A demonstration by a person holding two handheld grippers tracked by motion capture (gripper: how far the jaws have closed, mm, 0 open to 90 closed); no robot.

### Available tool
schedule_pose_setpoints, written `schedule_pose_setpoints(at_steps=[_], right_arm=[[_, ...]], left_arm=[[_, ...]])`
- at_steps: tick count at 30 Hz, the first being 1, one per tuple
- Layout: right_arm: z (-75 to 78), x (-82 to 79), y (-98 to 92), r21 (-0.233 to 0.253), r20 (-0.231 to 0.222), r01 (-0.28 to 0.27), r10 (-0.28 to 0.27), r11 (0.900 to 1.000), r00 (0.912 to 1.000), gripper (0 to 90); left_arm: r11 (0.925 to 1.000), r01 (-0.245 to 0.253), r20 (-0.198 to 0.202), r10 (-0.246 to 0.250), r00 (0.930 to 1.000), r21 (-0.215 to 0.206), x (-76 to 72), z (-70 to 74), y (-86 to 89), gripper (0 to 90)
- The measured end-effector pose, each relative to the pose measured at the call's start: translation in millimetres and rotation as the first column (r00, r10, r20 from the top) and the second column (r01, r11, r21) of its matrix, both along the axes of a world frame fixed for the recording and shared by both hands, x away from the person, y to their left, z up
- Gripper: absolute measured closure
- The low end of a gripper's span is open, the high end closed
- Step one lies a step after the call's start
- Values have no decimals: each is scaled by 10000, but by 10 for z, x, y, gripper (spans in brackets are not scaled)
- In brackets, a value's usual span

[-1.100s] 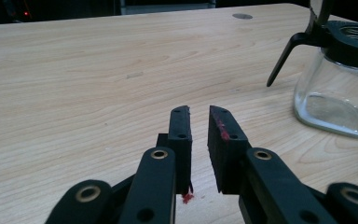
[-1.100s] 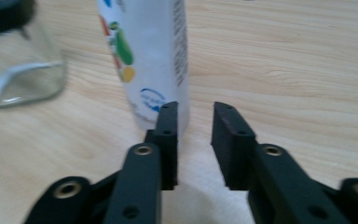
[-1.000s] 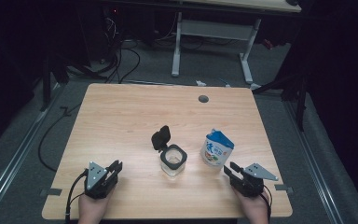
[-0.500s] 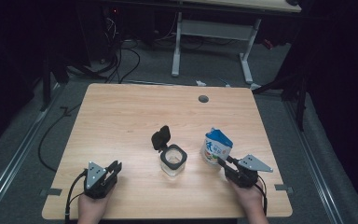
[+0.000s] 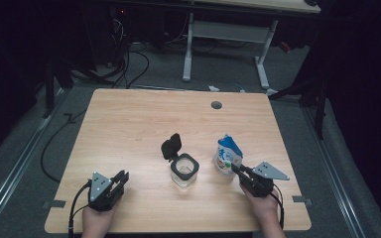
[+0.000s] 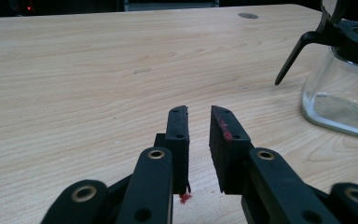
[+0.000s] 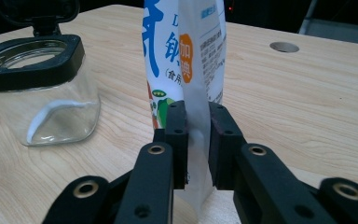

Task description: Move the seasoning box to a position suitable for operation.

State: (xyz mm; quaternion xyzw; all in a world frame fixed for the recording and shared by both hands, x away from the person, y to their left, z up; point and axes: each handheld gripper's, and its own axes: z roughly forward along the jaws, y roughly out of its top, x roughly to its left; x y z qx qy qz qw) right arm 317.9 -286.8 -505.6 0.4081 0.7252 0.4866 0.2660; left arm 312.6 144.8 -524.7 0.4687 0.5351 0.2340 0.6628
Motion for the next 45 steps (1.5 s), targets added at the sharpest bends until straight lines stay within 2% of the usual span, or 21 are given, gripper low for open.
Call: schedule_pose_setpoints(at_steps=[5, 13, 17, 27, 32, 36, 45], right_arm=[[6, -18, 33, -295, 113, 30, -26, 9996, 9999, 834], [67, -46, 52, -409, -255, -3, -8, 9992, 9997, 842], [100, -66, 2, -125, -556, -49, 42, 9999, 9984, 843], [230, -140, 14, -605, -822, -216, 165, 9979, 9965, 845], [306, -149, 17, -821, -1111, -549, 456, 9951, 9928, 849], [375, -166, 54, -1262, -1260, -892, 732, 9880, 9893, 853], [470, -178, 116, -1346, -1700, -1455, 1218, 9802, 9779, 854]], left_arm=[[10000, 74, 0, -74, 10000, 41, -8, -5, -11, 777], [9996, 241, 36, -241, 9997, 135, -26, -9, -47, 774], [9991, 373, 29, -373, 9993, 176, -37, -17, -61, 769], [9971, 736, 43, -737, 9973, 213, -67, -25, -111, 765], [9959, 869, -1, -869, 9962, 239, -70, -38, -124, 765], [9961, 876, 46, -876, 9961, 113, -74, -20, -115, 765], [9963, 855, 101, -855, 9963, 22, -81, 4, -101, 765]])
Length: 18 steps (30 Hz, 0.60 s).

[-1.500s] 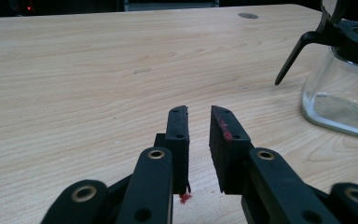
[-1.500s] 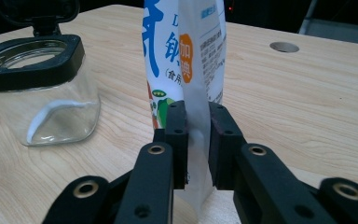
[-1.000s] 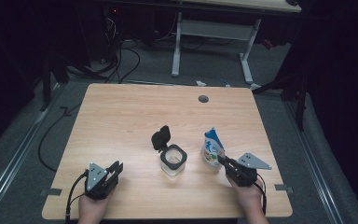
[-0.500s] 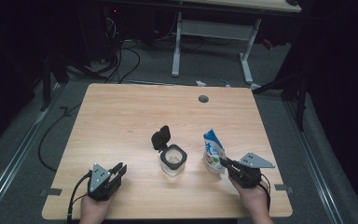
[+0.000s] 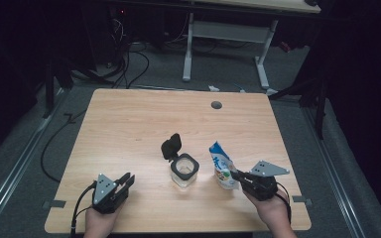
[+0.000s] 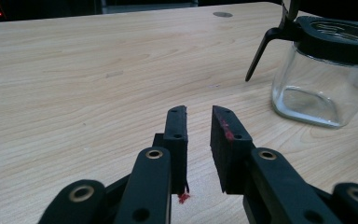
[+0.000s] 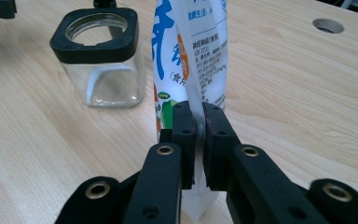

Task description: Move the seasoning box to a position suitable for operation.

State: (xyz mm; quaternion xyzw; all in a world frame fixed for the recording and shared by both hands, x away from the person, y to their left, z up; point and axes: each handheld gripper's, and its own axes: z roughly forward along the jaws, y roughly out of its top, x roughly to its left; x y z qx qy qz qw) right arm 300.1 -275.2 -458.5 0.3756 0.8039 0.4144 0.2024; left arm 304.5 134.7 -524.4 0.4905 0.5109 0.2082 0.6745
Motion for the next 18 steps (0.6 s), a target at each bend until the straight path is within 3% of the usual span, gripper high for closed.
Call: schedule_pose_setpoints(at_steps=[18], right_arm=[[46, -38, 27, -186, -202, -187, 184, 9997, 9996, 853]], left_arm=[[9999, 14, -5, -14, 10000, 109, 2, -10, -4, 765]])
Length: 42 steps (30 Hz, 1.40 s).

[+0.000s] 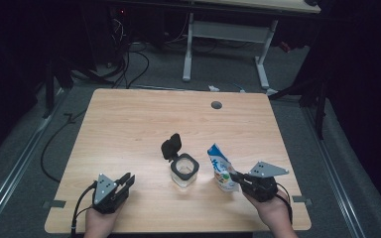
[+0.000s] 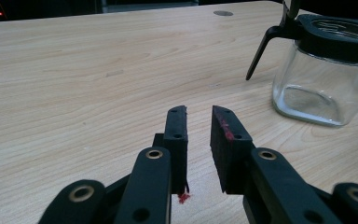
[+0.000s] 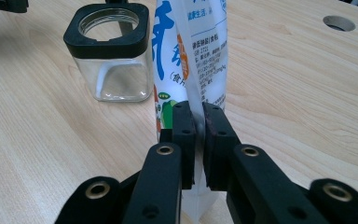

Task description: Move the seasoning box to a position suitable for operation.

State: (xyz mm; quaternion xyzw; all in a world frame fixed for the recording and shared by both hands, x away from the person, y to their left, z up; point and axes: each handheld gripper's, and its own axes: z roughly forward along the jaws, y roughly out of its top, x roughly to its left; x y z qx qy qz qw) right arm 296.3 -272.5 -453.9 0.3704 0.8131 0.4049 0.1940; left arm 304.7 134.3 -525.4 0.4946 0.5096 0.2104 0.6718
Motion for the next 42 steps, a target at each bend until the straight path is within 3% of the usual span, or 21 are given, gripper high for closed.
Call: schedule_pose_setpoints(at_steps=[12, 24, 42], right_arm=[[65, 16, 19, -241, -354, -289, 281, 9993, 9990, 853], [192, 74, 53, -785, -1104, -398, 310, 9961, 9934, 853], [316, 148, 124, -1528, -1685, -1026, 764, 9829, 9827, 854]], left_arm=[[10000, 21, 15, -21, 10000, -20, -5, 2, -4, 766], [10000, 10, -16, -10, 10000, -41, -2, 3, 2, 766], [9999, 93, -40, -93, 9999, 87, -16, -10, -25, 766]])
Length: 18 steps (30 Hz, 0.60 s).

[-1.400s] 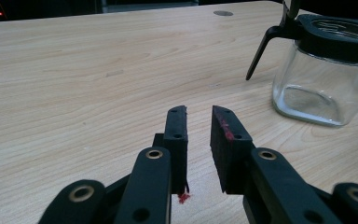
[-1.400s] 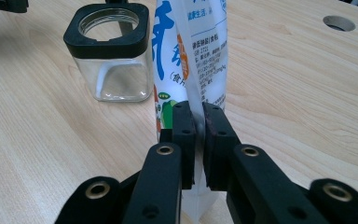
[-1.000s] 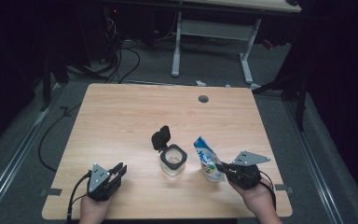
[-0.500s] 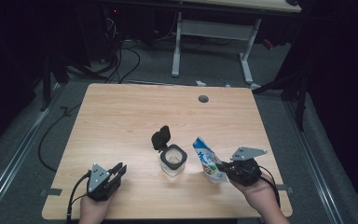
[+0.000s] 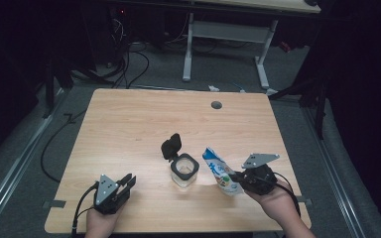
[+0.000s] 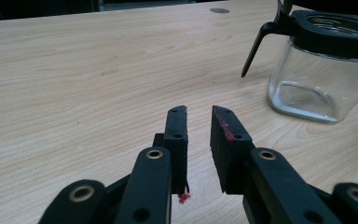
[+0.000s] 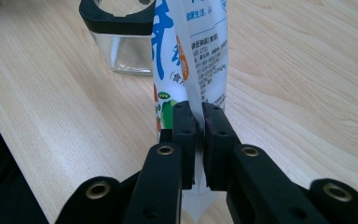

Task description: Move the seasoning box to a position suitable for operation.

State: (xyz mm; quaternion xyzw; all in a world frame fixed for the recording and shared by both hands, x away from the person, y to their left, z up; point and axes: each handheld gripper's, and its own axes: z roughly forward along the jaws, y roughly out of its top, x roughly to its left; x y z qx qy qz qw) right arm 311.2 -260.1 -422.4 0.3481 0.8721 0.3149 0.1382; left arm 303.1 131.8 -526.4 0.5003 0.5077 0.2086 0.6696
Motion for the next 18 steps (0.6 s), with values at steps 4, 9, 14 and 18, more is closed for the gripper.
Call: schedule_pose_setpoints(at_steps=[4, 9, 14, 18], right_arm=[[37, 31, 33, -288, -199, -134, 128, 9995, 9997, 854], [61, 63, 61, -419, -307, -248, 236, 9988, 9992, 855], [74, 77, 84, -503, -398, -347, 327, 9981, 9987, 855], [84, 89, 96, -564, -445, -437, 412, 9975, 9982, 855]], left_arm=[[10000, 11, -21, -11, 10000, -28, -2, 4, 4, 767], [10000, 27, -15, -28, 10000, -75, -4, 1, -6, 768], [10000, 34, 5, -34, 10000, -63, -5, 4, -6, 767], [10000, 22, 2, -22, 10000, -67, -4, 5, -4, 768]])
